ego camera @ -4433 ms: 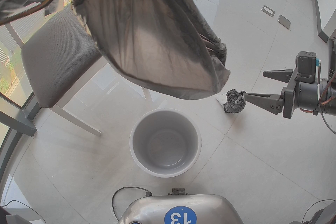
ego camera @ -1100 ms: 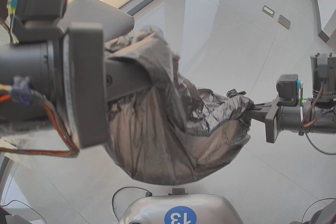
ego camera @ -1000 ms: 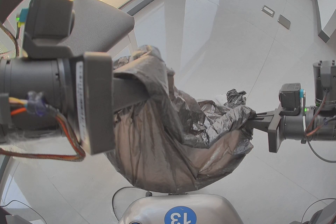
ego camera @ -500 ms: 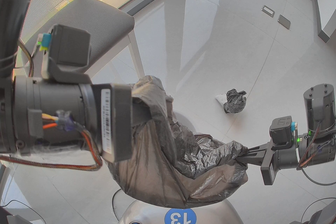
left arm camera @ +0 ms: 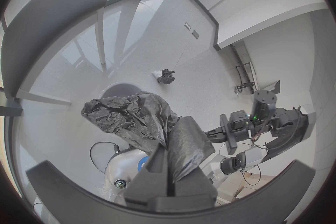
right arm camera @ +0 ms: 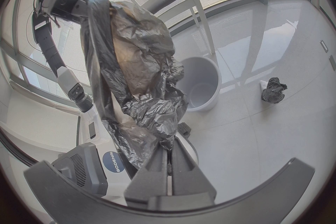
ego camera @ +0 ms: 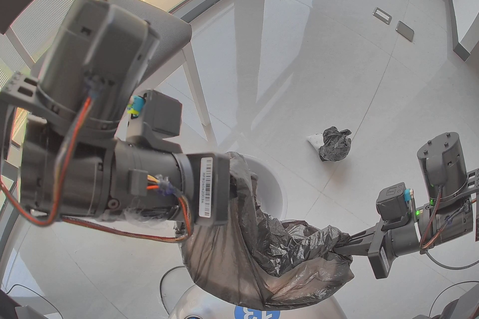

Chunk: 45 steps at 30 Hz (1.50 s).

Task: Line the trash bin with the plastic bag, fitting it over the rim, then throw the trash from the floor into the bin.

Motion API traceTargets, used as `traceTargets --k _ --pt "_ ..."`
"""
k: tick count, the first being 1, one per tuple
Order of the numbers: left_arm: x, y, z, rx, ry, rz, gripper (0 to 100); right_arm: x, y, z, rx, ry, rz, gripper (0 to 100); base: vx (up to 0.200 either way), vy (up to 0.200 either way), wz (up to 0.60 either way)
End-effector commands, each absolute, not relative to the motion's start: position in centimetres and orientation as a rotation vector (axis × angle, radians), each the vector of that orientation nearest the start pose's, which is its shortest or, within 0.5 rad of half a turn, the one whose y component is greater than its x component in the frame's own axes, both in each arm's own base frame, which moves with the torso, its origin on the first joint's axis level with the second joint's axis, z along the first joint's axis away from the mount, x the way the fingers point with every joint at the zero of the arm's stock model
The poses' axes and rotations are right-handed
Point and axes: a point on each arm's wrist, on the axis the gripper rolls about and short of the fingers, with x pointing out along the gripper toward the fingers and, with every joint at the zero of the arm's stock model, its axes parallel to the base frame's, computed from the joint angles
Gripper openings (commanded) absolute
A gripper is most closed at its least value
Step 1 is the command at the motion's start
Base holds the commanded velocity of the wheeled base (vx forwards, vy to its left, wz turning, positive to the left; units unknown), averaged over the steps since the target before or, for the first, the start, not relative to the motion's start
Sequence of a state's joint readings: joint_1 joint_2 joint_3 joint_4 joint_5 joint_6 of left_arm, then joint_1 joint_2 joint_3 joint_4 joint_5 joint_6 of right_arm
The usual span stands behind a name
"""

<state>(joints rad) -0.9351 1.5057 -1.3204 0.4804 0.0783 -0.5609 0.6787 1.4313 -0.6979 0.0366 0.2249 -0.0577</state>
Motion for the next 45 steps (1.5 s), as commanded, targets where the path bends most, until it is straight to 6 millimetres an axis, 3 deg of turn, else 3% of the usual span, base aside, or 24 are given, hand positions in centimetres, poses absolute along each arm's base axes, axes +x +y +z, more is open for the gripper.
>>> traceTargets --k 1,9,16,29,45 --pt "17.0 -20.3 25.9 -0.167 0.867 -0.564 0 16.5 13.7 16.3 -0.227 0.778 0.872 0 0.000 0.000 0.00" --pt "17.9 -20.5 25.4 -0.185 0.853 -0.548 0 17.0 13.4 16.0 -0.210 0.806 0.841 0 0.000 0.000 0.00" --pt "18.8 -19.7 24.7 -0.218 0.858 -0.501 0 17.9 14.2 15.6 -0.208 0.830 0.845 0 0.000 0.000 0.00" --pt "20.8 -20.8 22.8 -0.253 0.880 -0.459 0 20.4 15.9 14.7 -0.211 0.868 0.835 0 0.000 0.000 0.00" --pt "25.4 -20.9 19.3 -0.348 0.982 -0.342 0 23.0 15.5 11.8 -0.187 0.979 0.783 0 0.000 0.000 0.00"
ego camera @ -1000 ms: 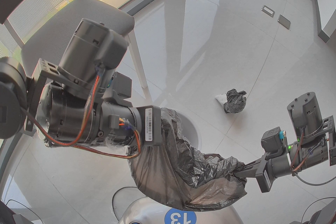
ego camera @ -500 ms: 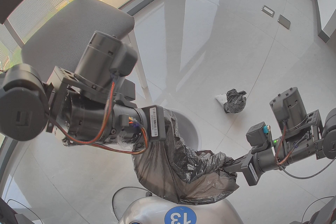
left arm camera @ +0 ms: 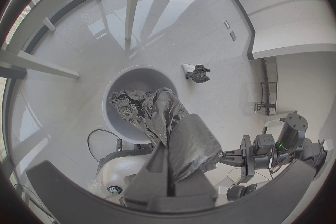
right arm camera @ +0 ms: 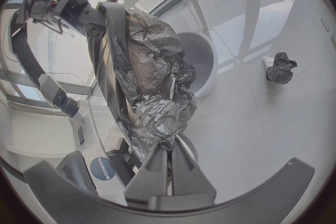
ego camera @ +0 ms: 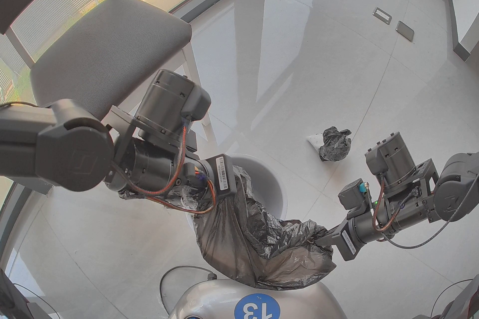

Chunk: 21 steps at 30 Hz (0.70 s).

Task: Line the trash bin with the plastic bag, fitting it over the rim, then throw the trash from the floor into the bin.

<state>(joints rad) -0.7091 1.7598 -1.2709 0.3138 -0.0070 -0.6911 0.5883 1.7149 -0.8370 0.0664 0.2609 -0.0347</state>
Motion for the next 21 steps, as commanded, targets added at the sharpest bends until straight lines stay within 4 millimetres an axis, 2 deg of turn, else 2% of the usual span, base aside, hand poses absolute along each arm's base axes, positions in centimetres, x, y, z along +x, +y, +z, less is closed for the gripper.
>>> traceTargets --k 1,10,15,18,21 --pt "25.8 -20.8 19.1 -0.352 0.984 -0.335 0 23.1 15.6 11.8 -0.185 0.979 0.783 0 0.000 0.000 0.00" --pt "28.8 -21.0 17.9 -0.381 0.974 -0.302 0 24.3 15.5 11.8 -0.168 0.971 0.767 0 0.000 0.000 0.00" --pt "29.3 -19.8 18.1 -0.396 0.966 -0.270 0 25.0 15.6 11.7 -0.164 0.968 0.759 0 0.000 0.000 0.00" --pt "29.6 -18.6 18.0 -0.398 0.966 -0.235 0 26.8 16.1 11.9 -0.155 0.947 0.748 0 0.000 0.000 0.00" --pt "29.4 -18.4 18.2 -0.395 0.957 -0.231 0 27.8 16.4 11.8 -0.151 0.938 0.742 0 0.000 0.000 0.00"
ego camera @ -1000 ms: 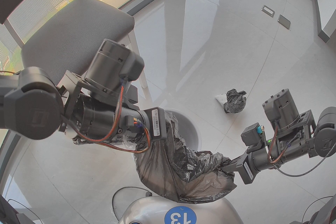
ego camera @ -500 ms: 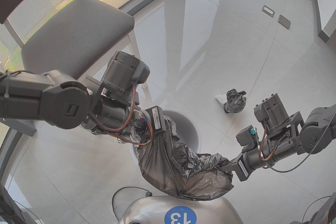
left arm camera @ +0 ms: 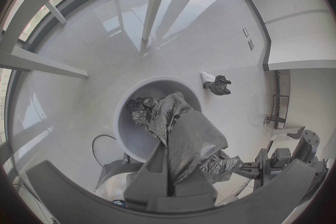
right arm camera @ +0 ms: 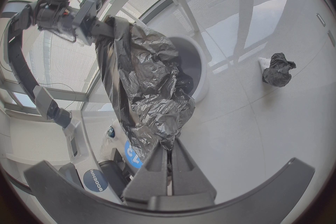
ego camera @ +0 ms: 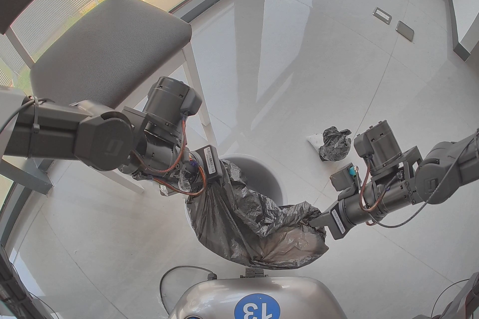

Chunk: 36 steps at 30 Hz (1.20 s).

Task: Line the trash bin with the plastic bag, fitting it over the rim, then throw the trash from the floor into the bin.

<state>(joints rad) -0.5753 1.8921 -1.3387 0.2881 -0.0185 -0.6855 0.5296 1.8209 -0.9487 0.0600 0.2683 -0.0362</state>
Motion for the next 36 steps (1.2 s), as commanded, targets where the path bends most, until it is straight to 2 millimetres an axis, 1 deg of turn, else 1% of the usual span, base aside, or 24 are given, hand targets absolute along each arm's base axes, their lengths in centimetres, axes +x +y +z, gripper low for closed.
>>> traceTargets --k 1,4,6,9,12,15,18,26,31,32,34,36 --pt "29.3 -18.3 18.3 -0.392 0.954 -0.230 0 28.4 16.6 11.7 -0.150 0.933 0.738 0 0.000 0.000 0.00" --pt "29.4 -18.1 18.2 -0.373 0.945 -0.213 0 29.6 17.2 11.3 -0.146 0.928 0.736 0 0.000 0.000 0.00" --pt "29.5 -18.0 18.1 -0.365 0.936 -0.199 0 29.9 17.4 11.3 -0.145 0.922 0.736 0 0.000 0.000 0.00" --pt "29.9 -17.5 18.0 -0.363 0.921 -0.167 0 31.4 18.2 11.9 -0.140 0.876 0.741 0 0.000 0.000 0.00" --pt "30.2 -17.0 18.2 -0.365 0.915 -0.166 0 32.2 18.7 12.4 -0.135 0.854 0.743 0 0.000 0.000 0.00" --pt "30.4 -16.7 18.2 -0.368 0.915 -0.167 0 32.3 18.7 12.4 -0.135 0.850 0.743 0 0.000 0.000 0.00" --pt "30.2 -16.6 18.1 -0.365 0.931 -0.164 0 32.5 18.1 12.0 -0.132 0.873 0.726 0 0.000 0.000 0.00" --pt "30.7 -17.1 17.5 -0.339 0.934 -0.186 0 31.7 17.6 11.0 -0.148 0.925 0.724 0 0.000 0.000 0.00" --pt "30.8 -16.9 17.6 -0.328 0.926 -0.183 0 32.0 17.5 11.4 -0.151 0.902 0.725 0 0.000 0.000 0.00" --pt "30.9 -16.9 17.7 -0.330 0.920 -0.178 0 32.1 17.4 11.5 -0.152 0.894 0.723 100 0.000 0.000 0.00" --pt "30.9 -16.9 17.8 -0.335 0.913 -0.178 0 32.1 17.4 11.7 -0.155 0.887 0.722 100 0.000 0.000 0.00" --pt "31.1 -16.9 18.3 -0.356 0.877 -0.182 0 32.0 17.2 12.4 -0.148 0.866 0.719 100 0.000 0.000 0.00"
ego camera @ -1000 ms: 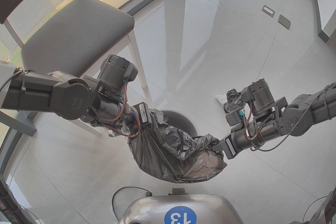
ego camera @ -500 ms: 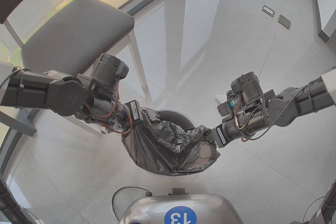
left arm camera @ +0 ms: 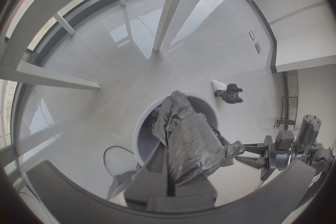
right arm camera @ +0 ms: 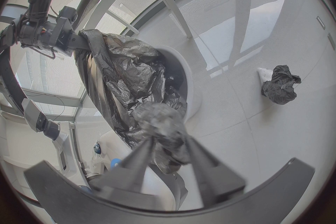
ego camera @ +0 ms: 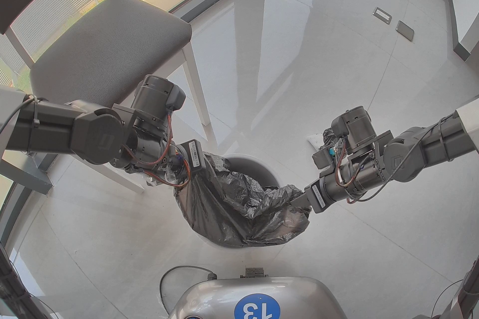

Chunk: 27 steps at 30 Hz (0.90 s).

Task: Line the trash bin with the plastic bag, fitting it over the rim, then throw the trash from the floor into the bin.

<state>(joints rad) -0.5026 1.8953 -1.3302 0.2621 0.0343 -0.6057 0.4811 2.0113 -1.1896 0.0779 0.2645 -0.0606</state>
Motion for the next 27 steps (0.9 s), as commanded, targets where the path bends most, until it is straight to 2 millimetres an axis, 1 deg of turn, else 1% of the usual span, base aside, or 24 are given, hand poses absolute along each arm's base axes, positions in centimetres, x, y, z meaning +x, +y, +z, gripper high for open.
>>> traceTargets --k 1,4,8,10,12,14,23,25,26,27 --pt "31.2 -16.9 18.4 -0.360 0.866 -0.183 0 32.0 17.1 12.7 -0.146 0.857 0.717 100 0.000 0.000 0.00" --pt "31.2 -16.9 18.5 -0.362 0.853 -0.180 0 31.8 16.4 13.3 -0.140 0.846 0.706 100 0.000 0.000 0.00" --pt "31.4 -16.6 18.5 -0.365 0.849 -0.170 0 31.1 15.9 14.5 -0.138 0.819 0.705 100 0.000 0.000 0.00" --pt "31.6 -16.5 18.3 -0.362 0.850 -0.161 0 30.6 16.1 15.1 -0.143 0.804 0.717 100 0.000 0.000 0.00" --pt "31.7 -16.4 18.2 -0.362 0.849 -0.153 0 30.3 16.3 15.2 -0.146 0.802 0.726 100 0.000 0.000 0.00" --pt "31.9 -16.2 18.1 -0.359 0.848 -0.142 0 29.6 17.0 15.5 -0.155 0.793 0.752 100 0.000 0.000 0.00" --pt "32.3 -16.3 17.5 -0.350 0.860 -0.135 0 28.8 18.3 15.7 -0.173 0.785 0.796 100 0.000 0.000 0.00" --pt "32.7 -16.1 17.3 -0.356 0.847 -0.132 0 28.6 18.7 15.7 -0.177 0.783 0.806 100 0.000 0.000 0.00" --pt "32.7 -16.1 17.3 -0.356 0.847 -0.132 100 28.6 18.7 15.7 -0.177 0.783 0.806 100 0.000 0.000 0.00" --pt "32.9 -16.0 17.2 -0.359 0.842 -0.129 100 28.5 18.8 15.7 -0.178 0.782 0.809 100 0.000 0.000 0.00"
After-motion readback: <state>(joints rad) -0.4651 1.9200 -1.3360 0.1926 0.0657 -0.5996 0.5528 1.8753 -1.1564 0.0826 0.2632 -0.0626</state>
